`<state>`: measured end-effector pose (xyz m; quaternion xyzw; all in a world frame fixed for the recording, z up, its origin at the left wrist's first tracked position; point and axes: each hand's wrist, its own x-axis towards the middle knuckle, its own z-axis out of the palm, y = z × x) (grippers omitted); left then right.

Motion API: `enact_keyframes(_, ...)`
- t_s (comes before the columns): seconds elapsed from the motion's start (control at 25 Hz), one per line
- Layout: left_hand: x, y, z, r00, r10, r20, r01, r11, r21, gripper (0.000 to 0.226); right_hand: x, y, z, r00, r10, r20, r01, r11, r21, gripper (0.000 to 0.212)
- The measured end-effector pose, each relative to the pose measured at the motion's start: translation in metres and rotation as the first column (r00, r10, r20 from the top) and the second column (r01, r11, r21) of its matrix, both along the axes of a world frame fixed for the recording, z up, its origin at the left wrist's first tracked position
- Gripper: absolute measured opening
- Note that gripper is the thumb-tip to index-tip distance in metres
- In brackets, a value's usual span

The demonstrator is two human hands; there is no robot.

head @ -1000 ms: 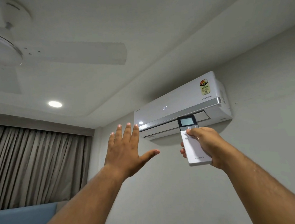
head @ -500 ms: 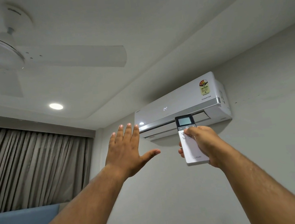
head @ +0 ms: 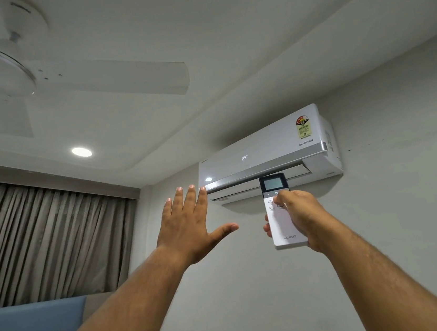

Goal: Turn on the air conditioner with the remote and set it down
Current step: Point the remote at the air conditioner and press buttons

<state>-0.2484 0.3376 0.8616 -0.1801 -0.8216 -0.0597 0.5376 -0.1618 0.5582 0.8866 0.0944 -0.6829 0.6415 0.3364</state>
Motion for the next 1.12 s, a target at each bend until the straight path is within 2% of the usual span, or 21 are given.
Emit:
enact_keyframes(0.52, 0.001, 0.003, -0.004, 1.000, -0.020, -0.005, 0.020, 1.000, 0.003, 0.115, 0.005, -0.005, -0.004, 1.000, 0.023, -0.012, -0.024, 0.999, -0.037, 0.030)
enact_keyframes(0.76, 0.003, 0.000, -0.007, 0.992, -0.006, -0.126, 0.008, 1.000, 0.015, 0.109, 0.007, -0.011, -0.010, 0.998, 0.023, -0.055, -0.027, 0.997, -0.072, 0.033)
enact_keyframes(1.12, 0.003, -0.001, -0.013, 0.989, -0.022, -0.148, 0.027, 0.999, 0.033, 0.107, 0.012, -0.011, -0.013, 0.995, -0.013, -0.097, 0.006, 0.997, -0.071, 0.013)
